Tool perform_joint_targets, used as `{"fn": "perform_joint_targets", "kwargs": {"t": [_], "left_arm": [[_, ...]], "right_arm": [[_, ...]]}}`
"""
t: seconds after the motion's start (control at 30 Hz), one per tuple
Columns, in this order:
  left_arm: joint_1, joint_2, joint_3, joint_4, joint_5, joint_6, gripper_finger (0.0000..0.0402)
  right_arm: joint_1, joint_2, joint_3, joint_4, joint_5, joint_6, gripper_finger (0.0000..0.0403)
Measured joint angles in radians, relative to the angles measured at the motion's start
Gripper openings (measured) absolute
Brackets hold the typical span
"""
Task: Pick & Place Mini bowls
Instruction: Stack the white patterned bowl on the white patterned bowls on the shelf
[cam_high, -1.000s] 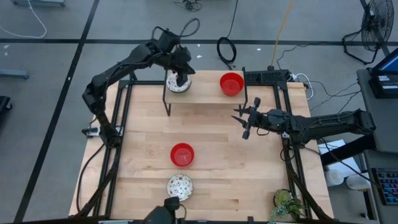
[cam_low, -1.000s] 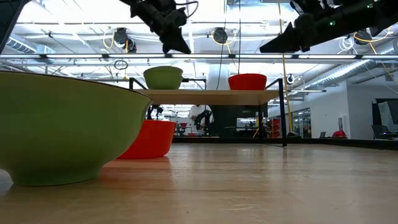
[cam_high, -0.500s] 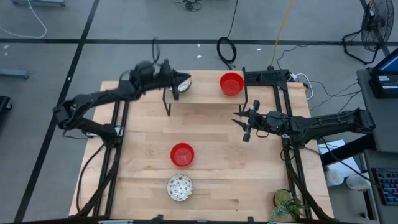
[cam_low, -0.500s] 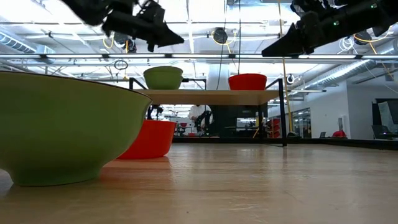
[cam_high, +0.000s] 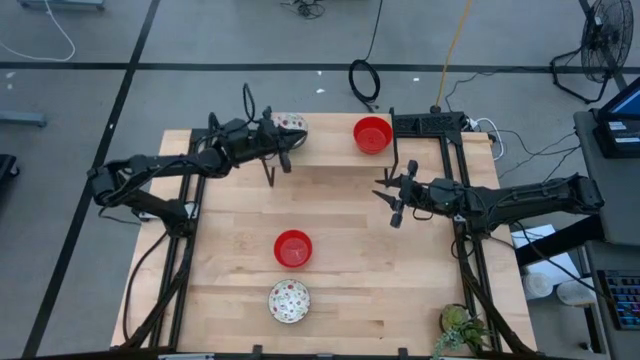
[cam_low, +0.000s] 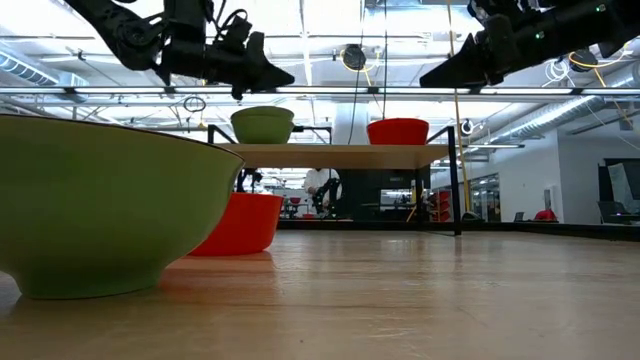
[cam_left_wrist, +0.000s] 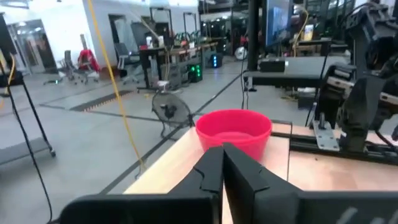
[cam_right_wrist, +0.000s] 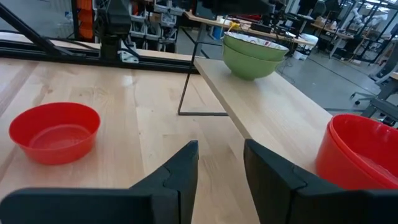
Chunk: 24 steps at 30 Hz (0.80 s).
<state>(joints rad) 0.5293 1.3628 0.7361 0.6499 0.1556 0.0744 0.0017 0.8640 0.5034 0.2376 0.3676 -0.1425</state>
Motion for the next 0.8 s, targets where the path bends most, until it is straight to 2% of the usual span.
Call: {"fn": "perform_joint_targets", "kwargs": {"t": [0.17,0.4,0.53,0.8], "left_arm": [[-0.012,0.000,0.000,-0.112,-0.067,0.002,0.0008],[-0.106,0.000,0.000,-0.143,-0.289,0.127,0.0003],[-0.125,0.000,0.000,-0.155,-0.374,0.126,0.0003],[-0.088,0.000,0.001,-0.218,-0.370,0.040,0.0002]], "right_arm": [[0.000,0.000,0.000,0.006,-0.001,0.004,0.0116],[0.000,0.000,0.000,0.005,-0.001,0.004,0.0116],[0.000,0.000,0.000,0.005,-0.002,0.003,0.0116],[0.000,0.000,0.000,0.005,-0.002,0.004,0.0116]]}}
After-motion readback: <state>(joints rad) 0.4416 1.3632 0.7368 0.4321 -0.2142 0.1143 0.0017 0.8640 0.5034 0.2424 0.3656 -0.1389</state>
